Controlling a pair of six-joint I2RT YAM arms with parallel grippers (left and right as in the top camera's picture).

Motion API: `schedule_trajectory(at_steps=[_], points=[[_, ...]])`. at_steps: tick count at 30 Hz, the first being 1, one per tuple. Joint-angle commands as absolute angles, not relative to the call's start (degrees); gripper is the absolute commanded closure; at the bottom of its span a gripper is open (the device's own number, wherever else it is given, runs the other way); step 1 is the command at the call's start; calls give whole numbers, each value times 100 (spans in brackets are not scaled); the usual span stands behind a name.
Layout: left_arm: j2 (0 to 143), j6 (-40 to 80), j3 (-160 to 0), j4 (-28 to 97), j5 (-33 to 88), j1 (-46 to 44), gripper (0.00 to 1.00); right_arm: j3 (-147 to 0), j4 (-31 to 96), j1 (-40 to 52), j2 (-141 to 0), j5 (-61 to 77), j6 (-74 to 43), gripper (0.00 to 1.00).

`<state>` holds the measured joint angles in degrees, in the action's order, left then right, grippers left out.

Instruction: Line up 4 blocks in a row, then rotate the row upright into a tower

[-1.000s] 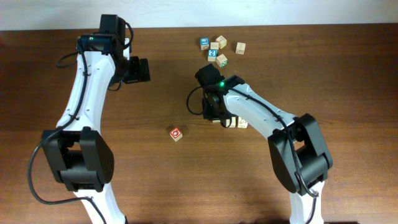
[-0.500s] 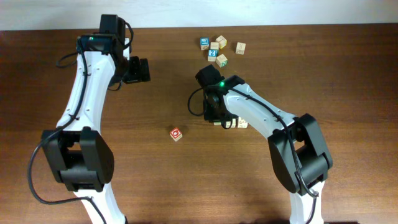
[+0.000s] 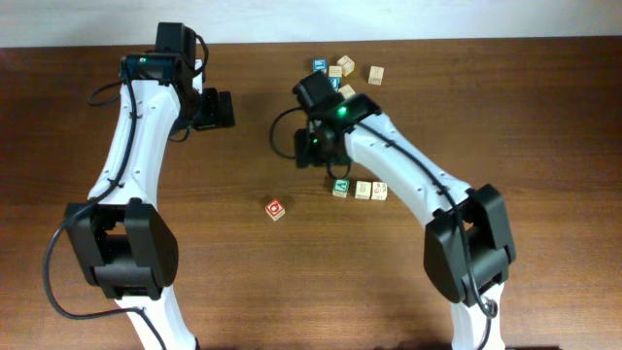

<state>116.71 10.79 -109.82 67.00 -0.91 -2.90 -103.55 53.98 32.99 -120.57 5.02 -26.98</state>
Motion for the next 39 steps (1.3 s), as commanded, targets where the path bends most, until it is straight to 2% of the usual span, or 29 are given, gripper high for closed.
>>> schedule_trajectory(at_steps=[1, 3, 9, 11, 21, 23, 28, 33, 37, 39], points=[[11716, 1129, -11039, 6711, -132, -296, 1, -10202, 5242, 3896, -12283, 840, -2346, 43], [11716, 1129, -11039, 6711, -132, -296, 1, -10178, 5192, 4206, -12499, 834, -1706, 43], [11716, 1129, -11039, 6711, -132, -296, 1, -10178, 5253, 4311, -12613, 845, -967, 44], [11716, 1129, -11039, 6711, -132, -296, 1, -10097, 5290, 4324, -12617, 915, -591, 49], [11716, 1129, -11039, 6711, -132, -296, 1, -9797, 4921, 4329, -12691, 1249, -429, 49], [11716, 1129, -11039, 6711, -132, -296, 1, -9793, 4906, 4329, -12696, 1247, -434, 53], [11716, 1129, -11039, 6711, -132, -296, 1, -9791, 4882, 4329, -12803, 1179, -550, 59], [11716, 1129, -11039, 6711, -132, -296, 1, -9793, 4875, 4324, -12803, 735, -1050, 70], [11716, 1129, -11039, 6711, -132, -296, 1, -9859, 4864, 4158, -12798, -198, -2246, 69], [11716, 1129, -11039, 6711, -132, -296, 1, -9859, 4893, 4023, -12798, -456, -2764, 63]])
